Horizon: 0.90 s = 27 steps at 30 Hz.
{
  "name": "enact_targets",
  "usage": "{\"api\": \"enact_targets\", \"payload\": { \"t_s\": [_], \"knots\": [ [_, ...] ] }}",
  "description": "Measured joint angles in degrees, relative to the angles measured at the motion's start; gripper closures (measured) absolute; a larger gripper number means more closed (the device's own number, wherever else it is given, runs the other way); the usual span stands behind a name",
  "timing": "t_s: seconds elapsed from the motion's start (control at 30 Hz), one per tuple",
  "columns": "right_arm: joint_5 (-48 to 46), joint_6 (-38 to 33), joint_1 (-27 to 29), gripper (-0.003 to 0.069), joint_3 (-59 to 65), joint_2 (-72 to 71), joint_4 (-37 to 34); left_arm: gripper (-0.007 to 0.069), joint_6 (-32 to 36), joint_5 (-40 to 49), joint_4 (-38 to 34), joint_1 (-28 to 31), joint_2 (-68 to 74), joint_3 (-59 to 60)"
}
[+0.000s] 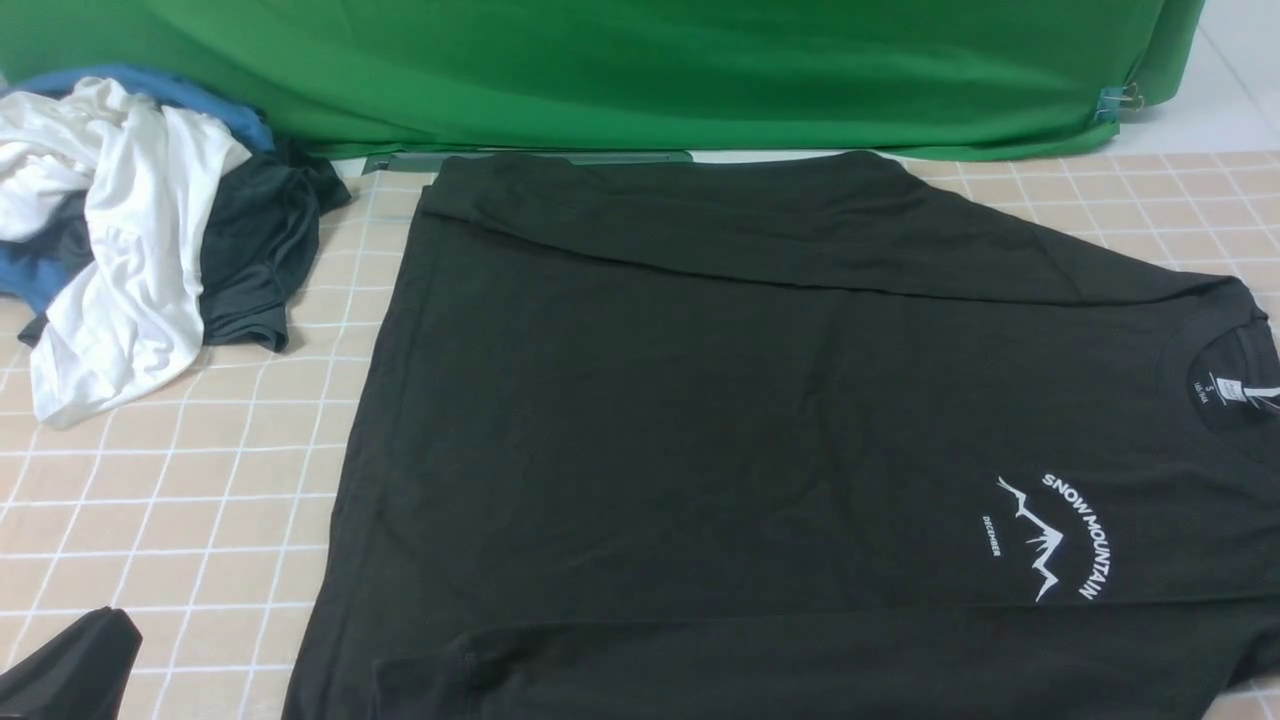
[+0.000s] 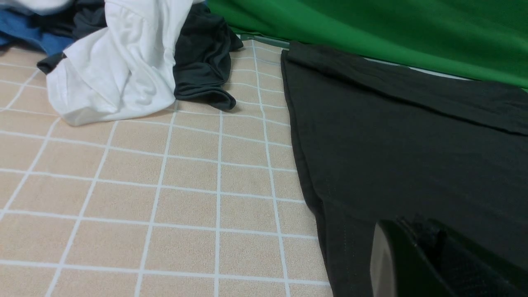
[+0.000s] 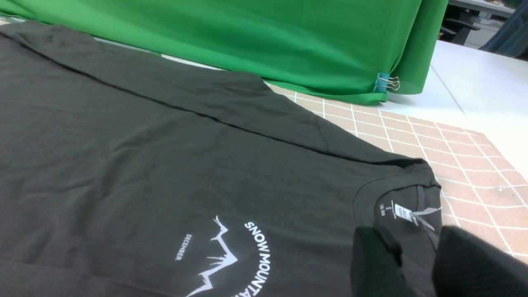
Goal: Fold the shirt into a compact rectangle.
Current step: 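Grasp the left edge of the dark T-shirt lying flat on the table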
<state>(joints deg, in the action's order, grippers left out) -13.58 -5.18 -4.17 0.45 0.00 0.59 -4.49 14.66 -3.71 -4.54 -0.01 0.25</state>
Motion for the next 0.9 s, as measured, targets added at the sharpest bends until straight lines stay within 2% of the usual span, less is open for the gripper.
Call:
{"api": "enact_targets", "payload": {
  "t_s": [0.57, 0.73, 0.83, 0.87, 0.9],
  "knots": [
    [0.1, 0.0, 0.0, 0.0418, 0.0, 0.0, 0.0, 0.0606, 0.1, 0.0, 2.0, 0.0, 0.0, 0.0],
    [3.9, 0.0, 0.0, 0.0418, 0.0, 0.0, 0.0, 0.0606, 0.0, -2.3, 2.2, 0.0, 0.0, 0.0],
    [6.3, 1.1, 0.0, 0.0418, 0.0, 0.0, -0.9, 0.0606, -0.9, -4.4, -2.0, 0.0, 0.0, 0.0],
    [6.6, 3.2, 0.0, 0.0418, 0.0, 0.0, -3.5, 0.0606, -1.8, -4.7, -4.5, 0.0, 0.0, 0.0],
    [6.8, 8.4, 0.0, 0.0418, 0.0, 0.0, -7.3, 0.0606, -4.3, -5.2, -9.6, 0.0, 0.0, 0.0]
  ]
}}
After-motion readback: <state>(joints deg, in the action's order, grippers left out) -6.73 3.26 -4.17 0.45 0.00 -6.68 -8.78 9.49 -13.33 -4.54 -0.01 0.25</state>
